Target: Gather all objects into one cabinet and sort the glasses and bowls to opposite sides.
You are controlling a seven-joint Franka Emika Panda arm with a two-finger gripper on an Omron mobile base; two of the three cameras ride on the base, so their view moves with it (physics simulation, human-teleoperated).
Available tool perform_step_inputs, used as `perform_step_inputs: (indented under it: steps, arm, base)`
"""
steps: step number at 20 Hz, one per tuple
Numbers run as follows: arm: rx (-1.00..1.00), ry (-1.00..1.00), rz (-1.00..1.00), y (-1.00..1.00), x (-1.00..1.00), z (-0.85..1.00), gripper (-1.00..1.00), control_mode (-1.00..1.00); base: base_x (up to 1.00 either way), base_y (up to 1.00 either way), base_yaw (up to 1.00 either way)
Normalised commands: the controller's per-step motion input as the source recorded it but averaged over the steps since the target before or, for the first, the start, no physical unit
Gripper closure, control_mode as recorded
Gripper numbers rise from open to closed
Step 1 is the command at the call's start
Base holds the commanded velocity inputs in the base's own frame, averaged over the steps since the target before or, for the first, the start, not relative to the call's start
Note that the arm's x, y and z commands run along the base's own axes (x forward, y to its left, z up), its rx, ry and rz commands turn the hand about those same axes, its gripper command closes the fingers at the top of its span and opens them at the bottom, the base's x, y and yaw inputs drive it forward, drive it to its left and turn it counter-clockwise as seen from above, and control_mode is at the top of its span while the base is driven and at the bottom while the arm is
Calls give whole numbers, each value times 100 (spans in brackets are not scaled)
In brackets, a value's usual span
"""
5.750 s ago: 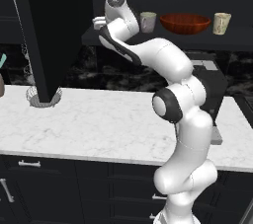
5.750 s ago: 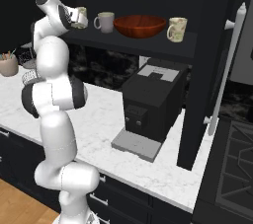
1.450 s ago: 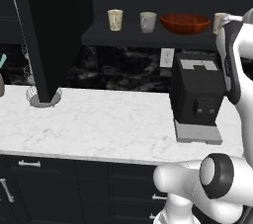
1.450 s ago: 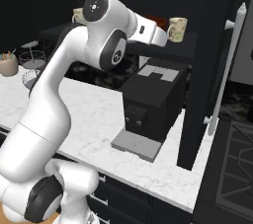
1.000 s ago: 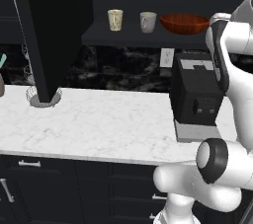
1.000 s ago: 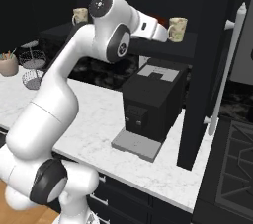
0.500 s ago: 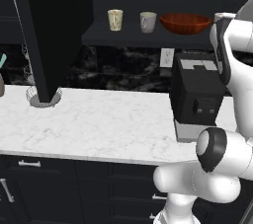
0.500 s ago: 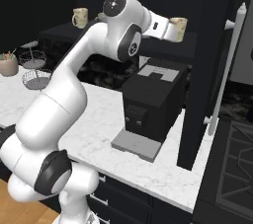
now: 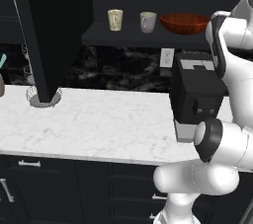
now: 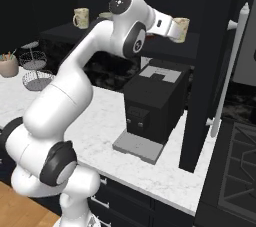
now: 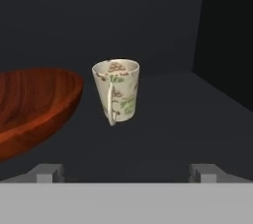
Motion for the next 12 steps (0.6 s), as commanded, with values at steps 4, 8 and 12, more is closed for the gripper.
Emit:
perform_step_inputs:
  steps: [4,8,12]
  arm:
    - [0,0,0,0,31,-2,-100,-100]
    - [0,1,0,0,34,-7,-100,-100]
    - [0,3,0,-4,31,-9,-100,-100]
  base:
    - [0,0,0]
    - [0,0,0]
    - [0,0,0]
